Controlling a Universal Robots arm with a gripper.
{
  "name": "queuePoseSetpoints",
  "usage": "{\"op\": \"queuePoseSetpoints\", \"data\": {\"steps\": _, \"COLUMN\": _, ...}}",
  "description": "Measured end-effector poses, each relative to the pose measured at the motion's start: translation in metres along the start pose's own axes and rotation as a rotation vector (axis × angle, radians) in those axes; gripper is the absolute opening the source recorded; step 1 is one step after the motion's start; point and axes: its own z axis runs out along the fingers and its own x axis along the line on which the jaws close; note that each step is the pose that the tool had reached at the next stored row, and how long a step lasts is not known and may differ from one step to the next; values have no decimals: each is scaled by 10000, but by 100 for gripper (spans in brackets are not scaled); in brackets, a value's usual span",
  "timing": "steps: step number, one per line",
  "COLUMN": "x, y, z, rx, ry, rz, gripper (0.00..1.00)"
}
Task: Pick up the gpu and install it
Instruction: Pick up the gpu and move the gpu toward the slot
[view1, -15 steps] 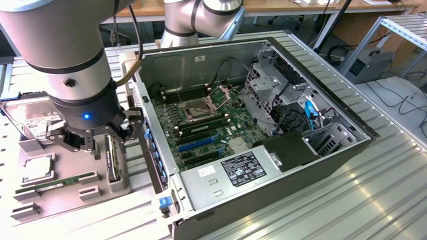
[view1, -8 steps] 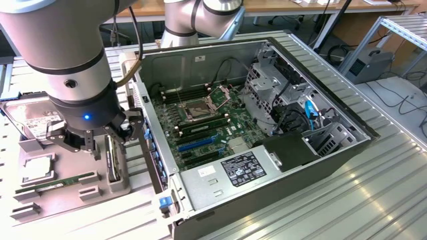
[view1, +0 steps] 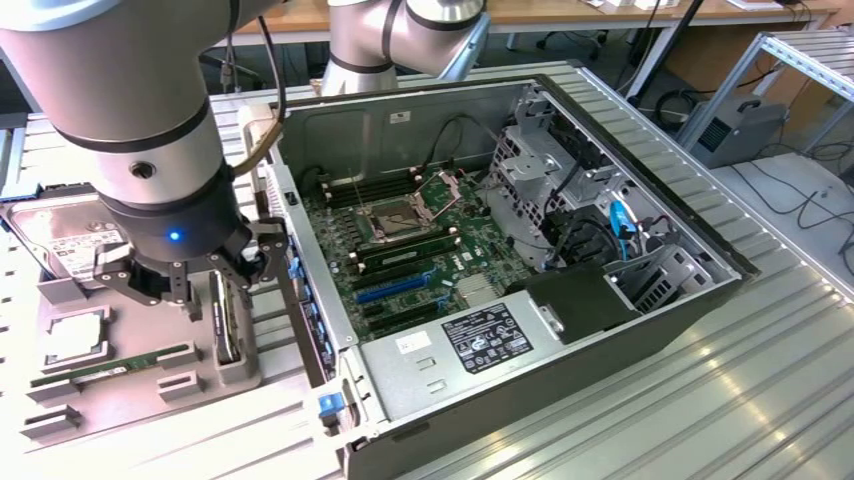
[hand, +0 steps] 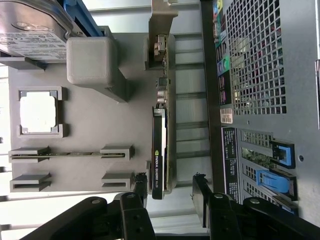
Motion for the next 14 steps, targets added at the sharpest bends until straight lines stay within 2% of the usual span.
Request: {"op": "queuePoseSetpoints", "data": {"steps": 14, "x": 17, "y": 181, "z": 79, "rx": 27, "ry": -2, "rz": -1, "gripper": 50}}
